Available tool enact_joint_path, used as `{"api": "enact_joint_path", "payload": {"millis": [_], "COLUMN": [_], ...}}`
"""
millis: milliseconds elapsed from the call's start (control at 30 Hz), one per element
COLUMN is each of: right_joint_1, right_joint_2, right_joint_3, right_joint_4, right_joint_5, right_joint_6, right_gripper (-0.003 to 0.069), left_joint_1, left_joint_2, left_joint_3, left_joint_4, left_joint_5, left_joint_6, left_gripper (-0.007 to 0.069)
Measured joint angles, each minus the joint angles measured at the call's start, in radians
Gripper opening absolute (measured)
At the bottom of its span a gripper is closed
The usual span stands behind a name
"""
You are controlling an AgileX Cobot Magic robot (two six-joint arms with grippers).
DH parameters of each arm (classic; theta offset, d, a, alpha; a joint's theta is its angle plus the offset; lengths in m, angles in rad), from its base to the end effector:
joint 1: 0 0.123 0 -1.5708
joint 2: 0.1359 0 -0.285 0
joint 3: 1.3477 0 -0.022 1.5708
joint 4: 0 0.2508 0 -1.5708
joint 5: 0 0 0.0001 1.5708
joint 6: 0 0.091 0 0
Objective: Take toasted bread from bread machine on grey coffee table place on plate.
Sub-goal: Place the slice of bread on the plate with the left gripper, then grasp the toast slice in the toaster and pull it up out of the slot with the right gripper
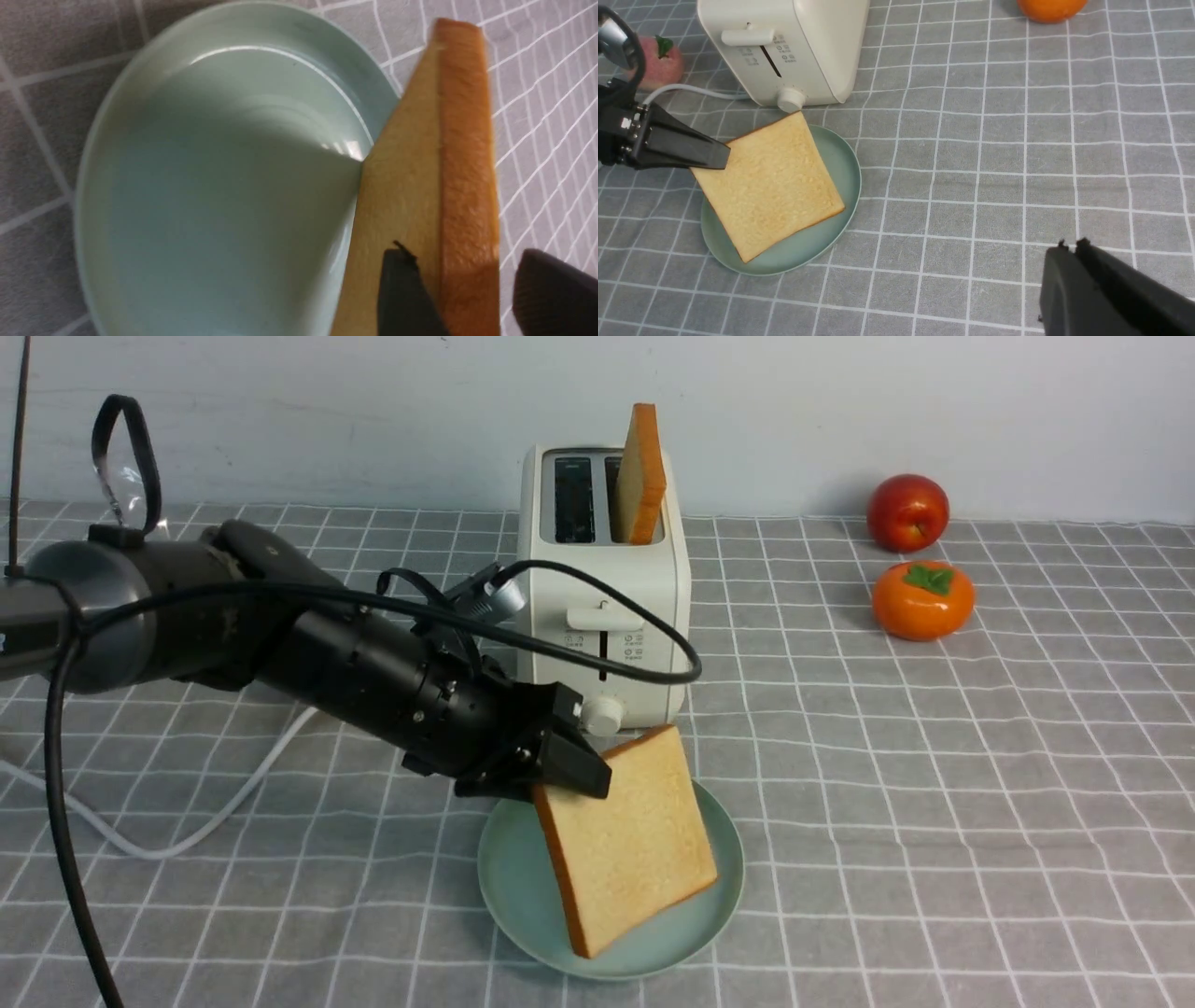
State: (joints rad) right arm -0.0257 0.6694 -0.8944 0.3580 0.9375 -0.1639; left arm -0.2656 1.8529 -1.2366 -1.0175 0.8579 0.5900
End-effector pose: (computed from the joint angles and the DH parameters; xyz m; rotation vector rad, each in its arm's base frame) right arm 0.1074 0.0230 0.3775 -0.0789 2.1536 0.3259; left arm 0.3478 -0.1554 0.2146 0.2969 2.6213 -1.0902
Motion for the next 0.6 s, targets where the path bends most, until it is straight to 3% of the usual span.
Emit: {"api": "enact_joint_path", "payload": {"millis": [100, 267, 400, 467, 600], "right_joint_1": [0.000, 0.000, 0.000, 0.000, 0.013], "right_joint_2": [0.011, 0.081, 0.180, 0.250, 0.391], "right_joint_3": [-0.029, -0.157, -0.287, -0.353, -0.456], "right_joint_4": [0.000, 0.004, 0.005, 0.037, 0.150], "right_joint_5": [0.003, 0.076, 0.168, 0.190, 0.207], "right_joint_6": [-0.043, -0.062, -0.063, -0.064, -0.100], "right_gripper": [0.0029, 0.0032, 0.0033, 0.0033, 0.0033], "left_joint_1": [0.000, 0.000, 0.001, 0.001, 0.001], "left_joint_2": [-0.001, -0.029, -0.098, -0.141, -0.241], "left_joint_3": [-0.003, -0.030, -0.064, -0.071, -0.066], "left_joint_4": [0.137, 0.337, 0.485, 0.542, 0.640], "left_joint_5": [0.003, -0.012, -0.045, -0.044, -0.012], "left_joint_6": [-0.003, -0.096, -0.235, -0.304, -0.437], "left_gripper": [0.0472, 0.0478, 0.0405, 0.0320, 0.0067]}}
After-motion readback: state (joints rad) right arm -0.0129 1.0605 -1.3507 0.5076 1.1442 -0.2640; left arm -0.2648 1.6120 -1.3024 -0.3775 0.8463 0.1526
